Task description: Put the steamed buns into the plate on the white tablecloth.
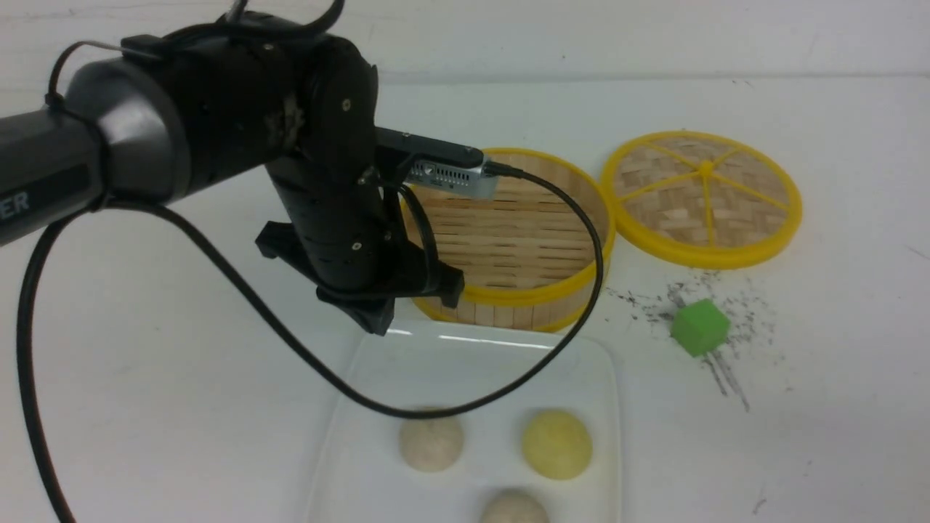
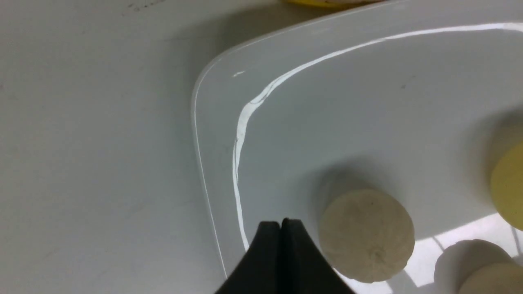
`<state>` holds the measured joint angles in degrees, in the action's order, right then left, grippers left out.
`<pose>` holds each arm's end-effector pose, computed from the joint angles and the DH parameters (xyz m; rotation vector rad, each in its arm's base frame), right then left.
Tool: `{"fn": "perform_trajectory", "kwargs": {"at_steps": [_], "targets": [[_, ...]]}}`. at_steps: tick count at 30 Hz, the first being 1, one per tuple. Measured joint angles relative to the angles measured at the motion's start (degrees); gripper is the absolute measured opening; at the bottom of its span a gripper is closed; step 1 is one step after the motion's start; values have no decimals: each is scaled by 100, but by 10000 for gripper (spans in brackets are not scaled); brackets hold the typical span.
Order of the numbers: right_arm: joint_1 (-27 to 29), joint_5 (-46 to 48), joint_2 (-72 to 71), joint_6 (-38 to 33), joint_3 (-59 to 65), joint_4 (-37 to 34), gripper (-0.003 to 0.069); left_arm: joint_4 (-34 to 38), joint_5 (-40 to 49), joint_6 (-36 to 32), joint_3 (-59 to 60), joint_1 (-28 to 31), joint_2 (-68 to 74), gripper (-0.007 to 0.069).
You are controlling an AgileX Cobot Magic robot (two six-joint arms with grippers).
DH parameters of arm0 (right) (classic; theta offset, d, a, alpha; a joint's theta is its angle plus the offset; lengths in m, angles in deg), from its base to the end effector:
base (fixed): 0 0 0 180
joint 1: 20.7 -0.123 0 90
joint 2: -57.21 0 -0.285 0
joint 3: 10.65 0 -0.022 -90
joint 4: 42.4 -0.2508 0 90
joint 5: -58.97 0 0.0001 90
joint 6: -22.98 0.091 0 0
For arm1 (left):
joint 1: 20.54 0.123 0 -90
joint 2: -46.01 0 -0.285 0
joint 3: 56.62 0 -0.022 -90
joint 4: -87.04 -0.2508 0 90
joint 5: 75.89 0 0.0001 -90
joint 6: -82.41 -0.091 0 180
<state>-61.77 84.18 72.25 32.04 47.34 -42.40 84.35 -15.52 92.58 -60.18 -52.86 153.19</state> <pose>0.0364 0.0317 0.2781 -0.4847 1.6898 0.6447 0.3046 -0.1883 0.2702 0.5747 2.8058 -0.0871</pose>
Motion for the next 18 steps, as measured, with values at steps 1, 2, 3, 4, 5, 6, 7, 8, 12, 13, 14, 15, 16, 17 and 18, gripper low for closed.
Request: {"fn": "perform_trajectory", "kwargs": {"at_steps": [1,2,3,4,5,6,7,8,12,13,14,15,16,17,18], "targets": [[0,0,0,0,0,0,-4,0,-5,0,0,0,0,2],[0,0,0,0,0,0,-2,0,-12,0,0,0,0,4],[0,4,0,0,0,-33,-1,0,-12,0,0,0,0,5],[0,4,0,0,0,-36,-1,0,-14,0,0,0,0,5],[0,4,0,0,0,-36,0,0,-19,0,0,0,0,5],[0,6,0,0,0,-36,0,0,-22,0,0,0,0,5],[0,6,0,0,0,-36,1,-12,-51,0,0,0,0,5],[0,11,0,0,0,-36,1,-12,-69,0,0,0,0,6],[0,11,0,0,0,-36,1,-12,-169,0,0,0,0,12],[0,11,0,0,0,-36,3,-12,-189,0,0,0,0,13],[0,11,0,0,0,-36,3,-12,-202,0,0,0,0,14],[0,11,0,0,0,-36,5,-12,-208,0,0,0,0,15],[0,11,0,0,0,-36,5,-12,-213,0,0,0,0,15],[0,11,-15,0,0,-36,5,-12,-213,0,0,0,0,17],[0,11,-49,0,0,-38,6,-17,-213,0,0,0,0,18]]}}
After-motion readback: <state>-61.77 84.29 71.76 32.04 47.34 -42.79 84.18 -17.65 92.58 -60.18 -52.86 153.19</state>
